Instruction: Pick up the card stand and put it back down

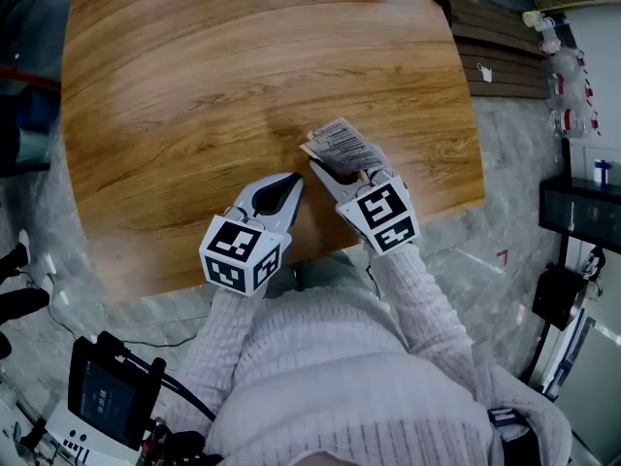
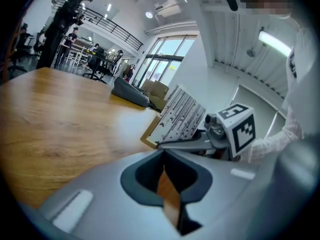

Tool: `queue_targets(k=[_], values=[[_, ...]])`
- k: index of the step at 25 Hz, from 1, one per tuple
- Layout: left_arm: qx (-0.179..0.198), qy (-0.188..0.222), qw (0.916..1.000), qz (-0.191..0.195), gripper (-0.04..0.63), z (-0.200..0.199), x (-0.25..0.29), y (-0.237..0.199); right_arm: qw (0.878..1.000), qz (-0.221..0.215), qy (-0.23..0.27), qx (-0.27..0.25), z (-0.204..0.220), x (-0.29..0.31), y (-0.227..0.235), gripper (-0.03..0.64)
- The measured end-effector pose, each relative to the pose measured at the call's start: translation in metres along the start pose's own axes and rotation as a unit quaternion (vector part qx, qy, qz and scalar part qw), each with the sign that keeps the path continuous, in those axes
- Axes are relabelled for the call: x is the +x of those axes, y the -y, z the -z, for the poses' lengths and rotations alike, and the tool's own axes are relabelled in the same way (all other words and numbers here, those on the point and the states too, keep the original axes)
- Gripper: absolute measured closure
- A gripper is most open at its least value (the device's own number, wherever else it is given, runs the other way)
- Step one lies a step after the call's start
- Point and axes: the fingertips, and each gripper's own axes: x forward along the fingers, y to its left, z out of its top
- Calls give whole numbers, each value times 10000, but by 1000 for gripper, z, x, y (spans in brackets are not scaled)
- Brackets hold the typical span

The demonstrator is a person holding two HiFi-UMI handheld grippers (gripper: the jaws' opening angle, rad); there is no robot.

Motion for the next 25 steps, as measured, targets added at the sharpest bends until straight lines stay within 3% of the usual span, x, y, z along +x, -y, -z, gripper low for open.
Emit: queue_targets(k=[12, 19, 25], values=[[823, 523, 9952, -77, 586, -61, -22, 10, 9975, 160, 605, -336, -65, -47, 2, 428], [1013, 865, 9908, -233, 586, -88, -30, 2, 9936, 300, 921, -578, -88, -56, 6, 428], [1114, 903, 9895, -183, 587, -92, -27, 7, 9929, 271, 1006, -568, -93, -57, 4, 428]])
